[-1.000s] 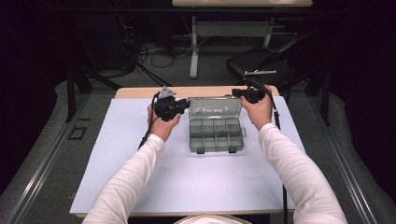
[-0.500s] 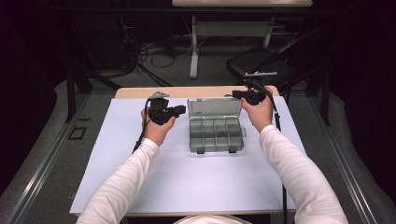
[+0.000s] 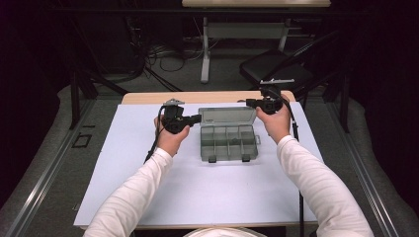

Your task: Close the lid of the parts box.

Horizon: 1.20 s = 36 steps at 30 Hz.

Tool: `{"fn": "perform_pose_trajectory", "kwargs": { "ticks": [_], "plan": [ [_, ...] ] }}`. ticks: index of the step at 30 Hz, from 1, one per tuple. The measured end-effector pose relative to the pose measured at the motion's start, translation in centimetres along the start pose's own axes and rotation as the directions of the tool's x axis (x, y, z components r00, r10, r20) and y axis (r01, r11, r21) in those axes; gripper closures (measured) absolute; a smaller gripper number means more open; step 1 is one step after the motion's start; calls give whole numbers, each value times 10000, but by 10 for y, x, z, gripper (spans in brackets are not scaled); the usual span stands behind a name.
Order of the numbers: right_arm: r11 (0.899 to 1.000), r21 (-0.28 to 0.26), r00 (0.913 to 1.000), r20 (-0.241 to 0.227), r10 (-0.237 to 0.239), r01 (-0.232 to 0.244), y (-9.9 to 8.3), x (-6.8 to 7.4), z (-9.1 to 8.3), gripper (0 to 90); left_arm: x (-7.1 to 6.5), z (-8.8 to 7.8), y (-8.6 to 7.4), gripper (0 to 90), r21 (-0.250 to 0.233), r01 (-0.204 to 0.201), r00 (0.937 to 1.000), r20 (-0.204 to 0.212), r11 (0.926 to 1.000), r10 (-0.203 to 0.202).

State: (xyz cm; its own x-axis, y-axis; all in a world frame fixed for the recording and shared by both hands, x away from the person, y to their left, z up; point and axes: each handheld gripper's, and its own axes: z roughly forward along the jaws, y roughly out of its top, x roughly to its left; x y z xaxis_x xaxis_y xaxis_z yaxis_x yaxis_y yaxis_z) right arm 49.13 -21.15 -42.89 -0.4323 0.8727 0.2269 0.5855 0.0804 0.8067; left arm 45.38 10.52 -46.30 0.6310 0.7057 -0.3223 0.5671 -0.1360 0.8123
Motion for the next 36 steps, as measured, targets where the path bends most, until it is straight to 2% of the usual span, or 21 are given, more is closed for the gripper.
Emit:
{"fn": "perform_pose_trajectory", "kwargs": {
  "ticks": [3,11,19,25,30,36],
  "plan": [
    [10000,25,10000,-75,46,-46,-4,0,-2,900,-3,2,-1,900,94,-62,10000,54,9999,61],
    [9996,220,9995,-257,-193,199,-16,0,-6,900,-14,10,-7,900,288,-94,9999,119,9995,90],
    [9995,301,9982,-601,-73,91,-30,-2,-10,900,-15,10,-19,900,344,177,9996,236,9993,-186],
    [9992,390,9961,-883,34,0,-40,-2,-13,900,-20,10,-31,900,316,142,9989,442,9994,-156],
    [9995,321,9940,-1091,45,-10,-53,0,-16,900,-24,11,-41,900,282,166,9984,539,9995,-181],
    [9998,-170,9938,-1106,-85,66,-68,3,-23,900,-28,11,-53,900,318,-181,9991,379,9993,169]
  ]
}}
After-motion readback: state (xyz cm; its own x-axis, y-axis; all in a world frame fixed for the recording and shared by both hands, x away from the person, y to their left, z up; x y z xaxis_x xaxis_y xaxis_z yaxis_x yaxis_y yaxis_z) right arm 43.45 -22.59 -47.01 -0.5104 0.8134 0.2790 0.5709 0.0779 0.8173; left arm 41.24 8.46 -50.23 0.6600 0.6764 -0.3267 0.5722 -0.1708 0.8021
